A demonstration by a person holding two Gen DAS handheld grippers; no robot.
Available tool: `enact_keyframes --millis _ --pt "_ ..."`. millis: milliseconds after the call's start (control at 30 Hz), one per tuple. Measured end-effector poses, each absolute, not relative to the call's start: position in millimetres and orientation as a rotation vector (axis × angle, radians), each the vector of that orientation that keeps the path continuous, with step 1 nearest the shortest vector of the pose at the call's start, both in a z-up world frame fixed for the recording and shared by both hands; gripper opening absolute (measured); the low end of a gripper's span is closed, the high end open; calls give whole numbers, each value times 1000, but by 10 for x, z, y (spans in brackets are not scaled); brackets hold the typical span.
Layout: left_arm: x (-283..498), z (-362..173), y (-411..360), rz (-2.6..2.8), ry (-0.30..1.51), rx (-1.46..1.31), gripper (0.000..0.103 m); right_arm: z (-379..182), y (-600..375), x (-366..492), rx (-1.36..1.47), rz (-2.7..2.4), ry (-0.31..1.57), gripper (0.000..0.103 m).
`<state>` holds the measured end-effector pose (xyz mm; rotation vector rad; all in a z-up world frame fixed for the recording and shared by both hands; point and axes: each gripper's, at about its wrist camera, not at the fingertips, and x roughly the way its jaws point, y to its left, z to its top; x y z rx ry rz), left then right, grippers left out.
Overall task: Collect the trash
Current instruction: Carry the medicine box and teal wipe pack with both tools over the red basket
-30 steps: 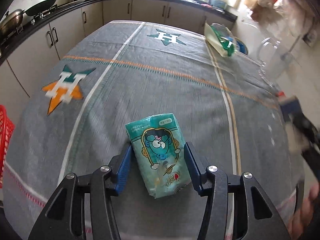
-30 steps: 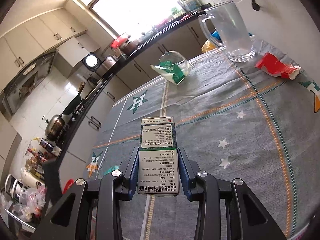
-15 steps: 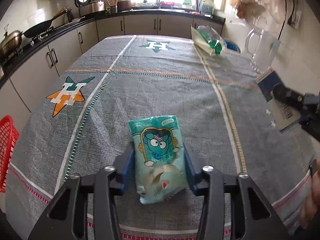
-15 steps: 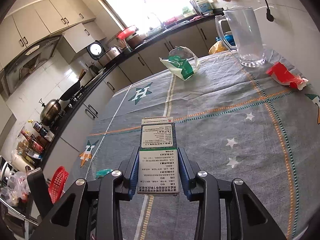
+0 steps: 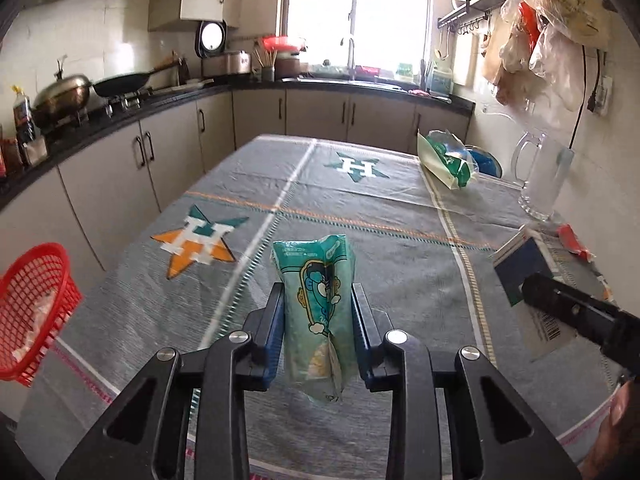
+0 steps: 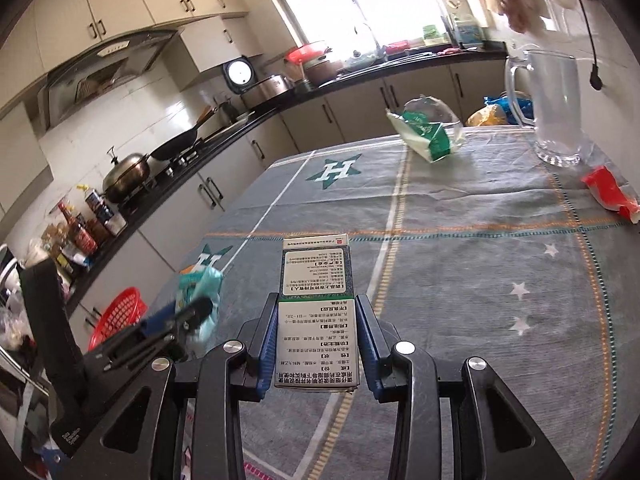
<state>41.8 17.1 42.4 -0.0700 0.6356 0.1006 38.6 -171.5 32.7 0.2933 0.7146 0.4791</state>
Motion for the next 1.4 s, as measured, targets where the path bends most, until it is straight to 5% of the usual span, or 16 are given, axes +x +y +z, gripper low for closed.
enact_keyframes --millis 1400 --pt "76 599 234 129 570 -4 30 271 -1679 475 225 434 714 39"
